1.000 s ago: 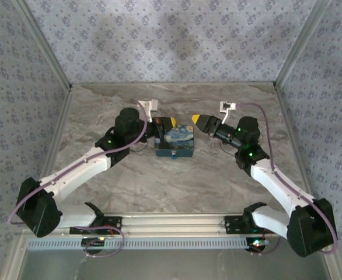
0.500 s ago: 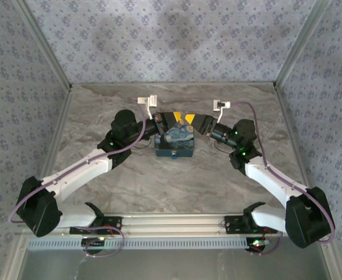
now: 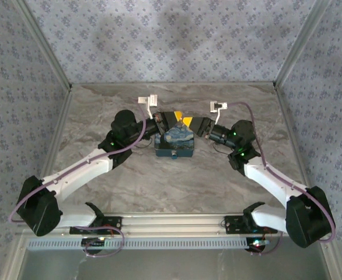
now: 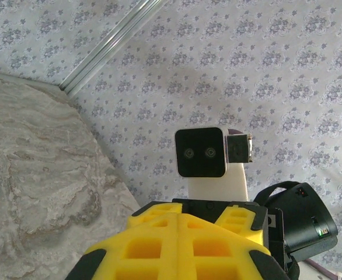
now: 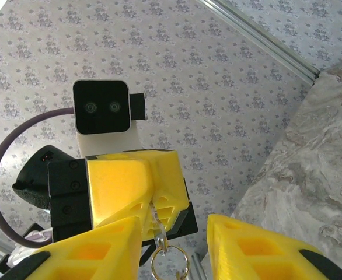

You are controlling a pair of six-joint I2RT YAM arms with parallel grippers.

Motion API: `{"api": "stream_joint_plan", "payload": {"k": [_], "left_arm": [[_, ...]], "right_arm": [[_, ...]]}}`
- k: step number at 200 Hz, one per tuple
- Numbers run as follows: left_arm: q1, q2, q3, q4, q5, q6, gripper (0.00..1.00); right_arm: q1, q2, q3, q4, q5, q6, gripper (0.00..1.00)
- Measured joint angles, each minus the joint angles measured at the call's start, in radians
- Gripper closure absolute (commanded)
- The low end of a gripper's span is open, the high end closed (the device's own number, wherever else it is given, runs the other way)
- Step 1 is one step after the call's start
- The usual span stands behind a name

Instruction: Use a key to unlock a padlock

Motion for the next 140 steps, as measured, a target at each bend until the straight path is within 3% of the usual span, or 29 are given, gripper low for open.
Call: {"api": "stream_joint_plan", "payload": {"k": [29, 115, 140], "left_arm": [[0.0, 0.0, 0.0, 0.0, 0.0, 0.0, 1.0], [0.0, 0.0, 0.0, 0.001, -0.004, 0.0, 1.0], [0.001, 0.0, 0.0, 0.002, -0.004, 0.0, 1.0]], "right_arm": [[0.006, 0.005, 0.0, 0.0, -0.008, 0.0, 0.65], [0.006, 0.004, 0.0, 0.01, -0.017, -0.006, 1.0], [0.006, 0.004, 0.0, 0.012, -0.018, -0.012, 1.0]]}}
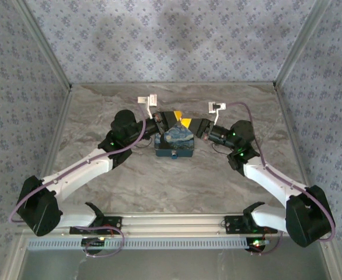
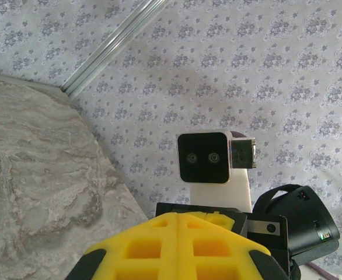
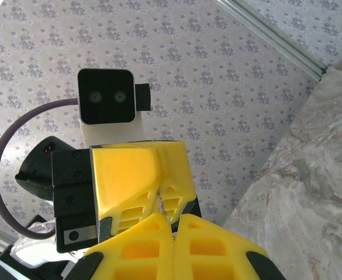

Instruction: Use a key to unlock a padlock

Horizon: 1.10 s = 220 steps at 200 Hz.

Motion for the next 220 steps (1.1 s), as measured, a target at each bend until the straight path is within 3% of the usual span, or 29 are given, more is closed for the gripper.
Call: {"api": "stream_joint_plan", "payload": {"k": [32, 46, 63, 135, 178, 198, 220], "left_arm": [[0.001, 0.0, -0.002, 0.01, -0.003, -0.003, 1.0], [0.0, 0.0, -0.005, 0.018, -0.002, -0.004, 1.0], [-0.001, 0.0, -0.007, 0.017, 0.001, -0.004, 1.0], [-0.006, 0.0, -0.007, 0.02, 0.001, -0.007, 1.0], [-0.011, 0.0, -0.007, 0.025, 0.0, -0.007, 1.0], [-0.013, 0.0, -0.007, 0.025, -0.002, -0.007, 1.0], [-0.013, 0.0, -0.007, 0.028, -0.003, -0.007, 1.0]], "right_arm": [[0.0, -0.015, 0.0, -0.006, -0.003, -0.023, 1.0], [0.0, -0.02, 0.0, -0.013, -0.003, -0.029, 0.75], [0.001, -0.022, 0.003, -0.03, -0.003, -0.039, 0.64], [0.017, -0.044, 0.029, -0.06, 0.006, -0.046, 0.66], [0.023, -0.044, 0.031, -0.071, 0.016, -0.046, 0.7], [0.023, -0.044, 0.031, -0.077, 0.023, -0.05, 0.79], [0.023, -0.044, 0.031, -0.088, 0.031, -0.05, 0.79]]}}
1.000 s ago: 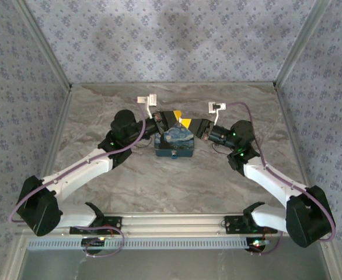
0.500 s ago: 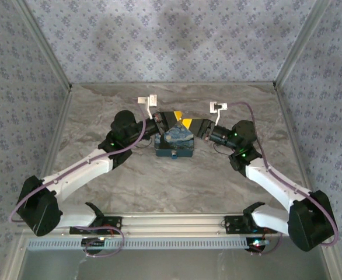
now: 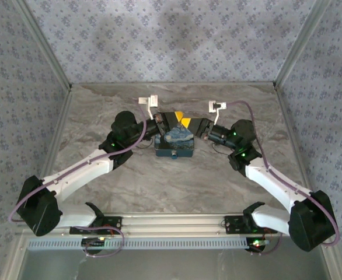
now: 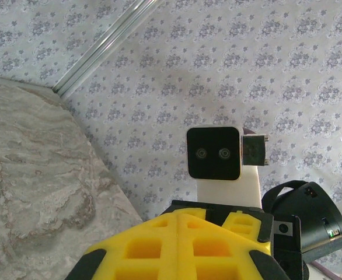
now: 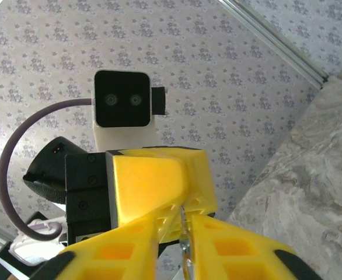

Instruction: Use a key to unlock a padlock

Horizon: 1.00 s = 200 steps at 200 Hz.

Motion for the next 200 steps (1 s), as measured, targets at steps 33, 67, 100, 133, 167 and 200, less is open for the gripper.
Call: {"api": "stream_joint_plan", "payload": {"k": [33, 67, 100, 133, 167, 200], "left_arm": [[0.0, 0.0, 0.0, 0.004, 0.0, 0.0, 1.0], [0.0, 0.0, 0.0, 0.005, -0.008, 0.0, 1.0], [0.0, 0.0, -0.001, 0.006, -0.011, 0.0, 1.0], [0.0, 0.0, -0.005, 0.014, -0.023, 0.0, 1.0], [0.0, 0.0, -0.006, 0.023, -0.026, 0.0, 1.0], [-0.001, 0.0, -0.018, 0.042, -0.027, -0.001, 1.0]], "right_arm": [[0.003, 0.002, 0.0, -0.011, 0.0, -0.002, 0.72], [0.005, 0.01, 0.0, -0.018, 0.0, -0.011, 0.78], [0.005, 0.01, 0.0, -0.016, 0.0, -0.01, 0.84], [0.004, 0.01, 0.0, -0.016, 0.003, -0.01, 0.95], [-0.001, 0.01, 0.0, -0.012, 0.004, -0.008, 1.0], [-0.011, 0.007, -0.001, -0.009, 0.003, -0.008, 1.0]]}}
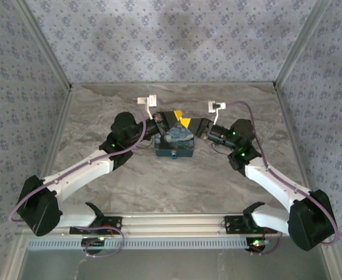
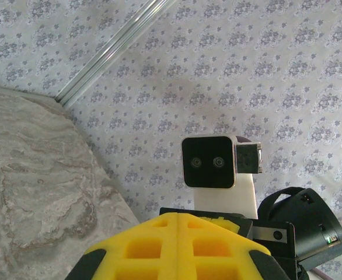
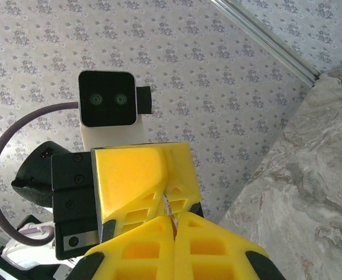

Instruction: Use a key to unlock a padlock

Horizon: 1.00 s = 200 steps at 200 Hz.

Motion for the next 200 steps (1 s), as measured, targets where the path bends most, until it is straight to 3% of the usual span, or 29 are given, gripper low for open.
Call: {"api": "stream_joint_plan", "payload": {"k": [178, 193, 200], "left_arm": [[-0.002, -0.002, -0.01, 0.005, 0.008, -0.006, 1.0], [-0.004, -0.002, -0.01, 0.001, 0.004, -0.002, 0.65], [-0.004, -0.005, -0.01, -0.011, -0.001, 0.003, 0.61]], "right_arm": [[-0.006, -0.018, -0.007, -0.015, 0.001, -0.021, 1.0], [-0.006, -0.02, -0.008, -0.019, 0.002, -0.022, 1.0], [-0.008, -0.023, -0.008, -0.021, 0.005, -0.026, 1.0]]}}
